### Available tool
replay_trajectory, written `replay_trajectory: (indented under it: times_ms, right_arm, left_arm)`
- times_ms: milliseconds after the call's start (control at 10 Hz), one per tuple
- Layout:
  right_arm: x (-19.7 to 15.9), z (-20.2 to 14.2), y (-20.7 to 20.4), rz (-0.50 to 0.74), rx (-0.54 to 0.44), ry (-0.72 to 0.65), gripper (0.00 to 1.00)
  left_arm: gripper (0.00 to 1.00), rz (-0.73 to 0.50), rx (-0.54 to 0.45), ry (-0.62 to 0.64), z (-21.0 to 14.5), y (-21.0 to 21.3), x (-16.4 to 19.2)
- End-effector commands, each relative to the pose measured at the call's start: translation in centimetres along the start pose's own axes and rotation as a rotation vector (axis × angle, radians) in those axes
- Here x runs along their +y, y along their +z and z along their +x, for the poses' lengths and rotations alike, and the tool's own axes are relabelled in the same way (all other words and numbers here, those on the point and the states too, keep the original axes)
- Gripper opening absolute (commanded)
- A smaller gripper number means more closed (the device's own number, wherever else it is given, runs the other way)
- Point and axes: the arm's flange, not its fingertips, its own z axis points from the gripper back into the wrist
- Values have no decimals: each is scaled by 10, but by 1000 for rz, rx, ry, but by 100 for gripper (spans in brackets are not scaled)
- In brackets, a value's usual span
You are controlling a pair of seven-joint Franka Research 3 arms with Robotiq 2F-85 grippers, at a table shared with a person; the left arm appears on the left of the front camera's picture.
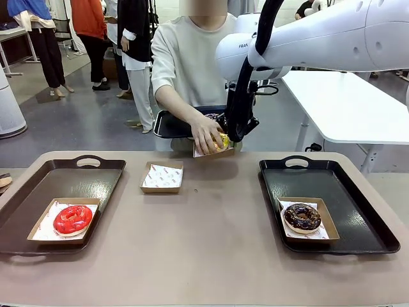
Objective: Individually package the donuts and arrange them on the tray.
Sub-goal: Place the picked Paper togo box on the Handle tray while simultaneously picking up another Paper togo box from the table with the other hand.
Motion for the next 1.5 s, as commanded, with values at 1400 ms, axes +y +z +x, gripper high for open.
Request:
replay_trajectory:
  times_ms: [1400]
  right_arm:
    - [-33,-6,15,59,22,124,2]
  left_arm:
    - [100,154,18,2,22,-14,-30]
